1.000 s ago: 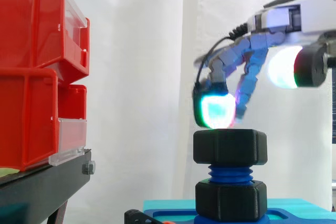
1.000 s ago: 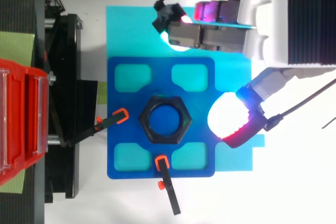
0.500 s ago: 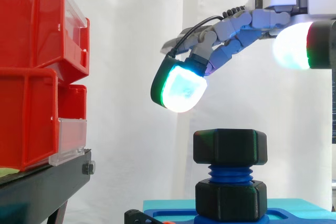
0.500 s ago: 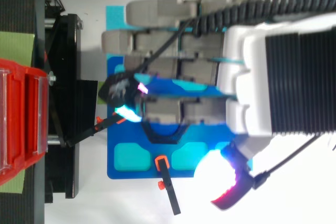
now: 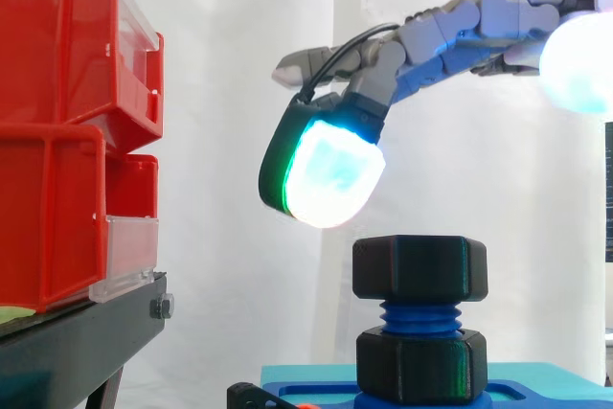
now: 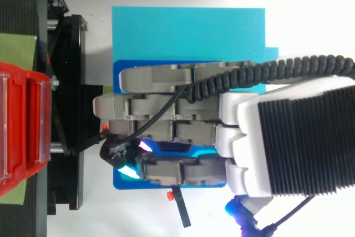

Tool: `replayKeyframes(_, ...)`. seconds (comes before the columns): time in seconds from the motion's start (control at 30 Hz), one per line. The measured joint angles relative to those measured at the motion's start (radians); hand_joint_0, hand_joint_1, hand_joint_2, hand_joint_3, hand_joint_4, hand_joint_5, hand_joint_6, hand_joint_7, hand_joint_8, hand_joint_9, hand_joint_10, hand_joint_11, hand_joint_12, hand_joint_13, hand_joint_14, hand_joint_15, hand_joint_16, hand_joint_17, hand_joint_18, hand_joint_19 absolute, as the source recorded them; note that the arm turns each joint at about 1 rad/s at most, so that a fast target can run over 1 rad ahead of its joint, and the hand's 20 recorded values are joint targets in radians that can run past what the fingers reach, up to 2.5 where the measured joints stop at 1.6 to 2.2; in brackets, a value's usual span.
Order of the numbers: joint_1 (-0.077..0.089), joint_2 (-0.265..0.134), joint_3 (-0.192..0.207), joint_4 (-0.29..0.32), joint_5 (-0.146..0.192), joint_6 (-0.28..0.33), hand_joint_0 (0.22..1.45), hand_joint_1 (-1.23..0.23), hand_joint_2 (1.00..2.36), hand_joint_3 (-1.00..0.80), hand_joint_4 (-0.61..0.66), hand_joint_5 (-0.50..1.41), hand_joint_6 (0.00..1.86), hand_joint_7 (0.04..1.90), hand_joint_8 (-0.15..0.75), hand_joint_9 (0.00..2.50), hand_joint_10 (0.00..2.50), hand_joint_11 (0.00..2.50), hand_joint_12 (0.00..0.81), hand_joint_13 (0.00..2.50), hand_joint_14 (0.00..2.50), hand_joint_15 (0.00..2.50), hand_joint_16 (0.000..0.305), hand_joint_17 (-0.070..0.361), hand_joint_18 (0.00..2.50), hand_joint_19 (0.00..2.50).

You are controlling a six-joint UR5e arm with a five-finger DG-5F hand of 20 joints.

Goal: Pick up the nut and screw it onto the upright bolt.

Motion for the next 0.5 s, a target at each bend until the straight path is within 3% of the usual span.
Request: replayKeyframes(0.5,-0.02,-0.011,0.0,-0.007,-0.02,0.012,0.44,-0.08,1.0,-0.5,0.15,-0.17,0.5,0.75,0.222,0.31,0.0,0.0,0.319,0.0,0.0,0.0,0.042,0.095,0.0,0.0)
